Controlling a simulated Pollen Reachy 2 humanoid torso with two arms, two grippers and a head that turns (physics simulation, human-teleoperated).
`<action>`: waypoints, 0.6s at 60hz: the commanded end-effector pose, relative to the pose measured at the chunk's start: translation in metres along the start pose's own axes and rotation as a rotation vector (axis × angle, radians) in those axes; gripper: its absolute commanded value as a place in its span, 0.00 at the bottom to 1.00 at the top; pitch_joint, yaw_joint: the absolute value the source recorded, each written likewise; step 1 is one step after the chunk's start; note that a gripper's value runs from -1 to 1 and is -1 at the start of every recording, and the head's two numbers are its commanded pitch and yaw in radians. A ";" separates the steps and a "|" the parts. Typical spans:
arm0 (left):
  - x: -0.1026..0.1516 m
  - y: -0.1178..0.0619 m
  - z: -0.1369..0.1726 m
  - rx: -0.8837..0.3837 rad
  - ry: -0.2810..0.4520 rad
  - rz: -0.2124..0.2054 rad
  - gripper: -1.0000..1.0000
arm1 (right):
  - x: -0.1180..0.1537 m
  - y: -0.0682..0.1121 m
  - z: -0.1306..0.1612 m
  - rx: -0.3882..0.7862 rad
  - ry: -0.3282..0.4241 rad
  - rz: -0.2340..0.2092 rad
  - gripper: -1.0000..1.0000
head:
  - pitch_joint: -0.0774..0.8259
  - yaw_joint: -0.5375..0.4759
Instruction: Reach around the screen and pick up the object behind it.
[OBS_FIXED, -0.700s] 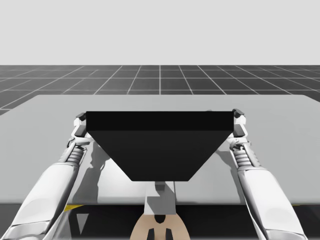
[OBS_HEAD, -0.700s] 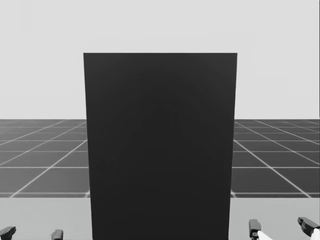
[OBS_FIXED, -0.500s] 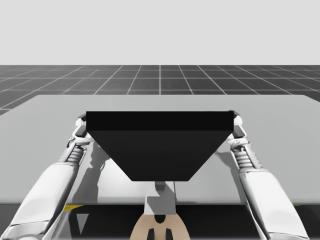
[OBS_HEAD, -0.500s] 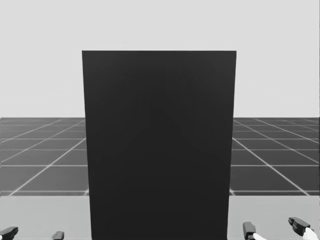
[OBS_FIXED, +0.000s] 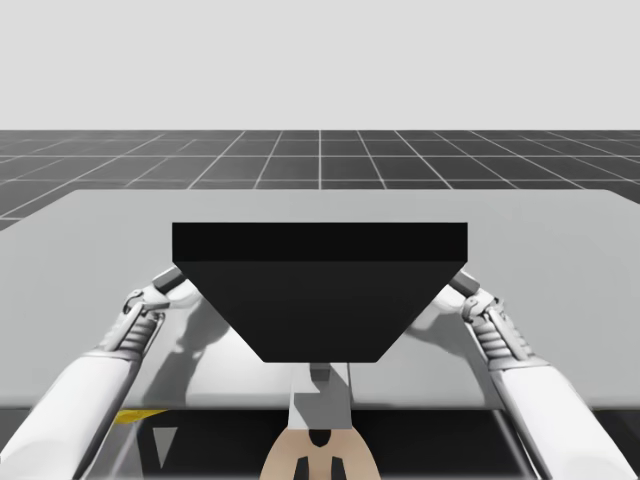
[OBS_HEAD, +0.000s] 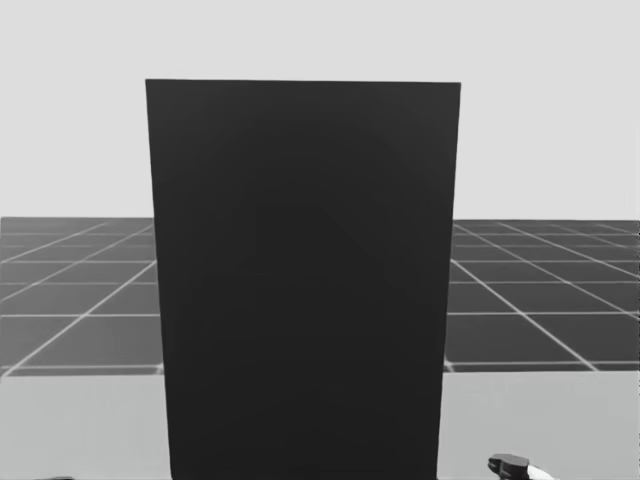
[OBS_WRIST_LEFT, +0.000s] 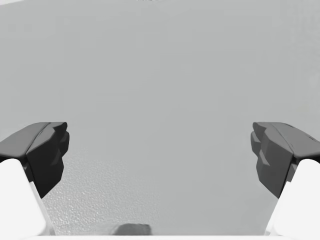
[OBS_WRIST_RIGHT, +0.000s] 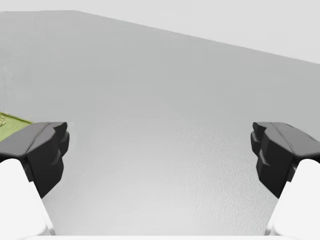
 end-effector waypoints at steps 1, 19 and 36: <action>0.004 -0.027 0.014 -0.225 -0.006 -0.046 0.00 | 0.000 0.021 0.005 0.224 -0.023 0.035 0.00 | 0.11 0.50; 0.005 -0.075 0.025 -0.441 0.007 -0.175 0.00 | 0.002 0.040 0.020 0.513 -0.090 0.058 0.00 | 0.11 0.48; 0.012 -0.097 0.018 -0.511 -0.002 -0.213 0.00 | 0.002 0.044 0.021 0.557 -0.097 0.078 0.00 | 0.10 0.48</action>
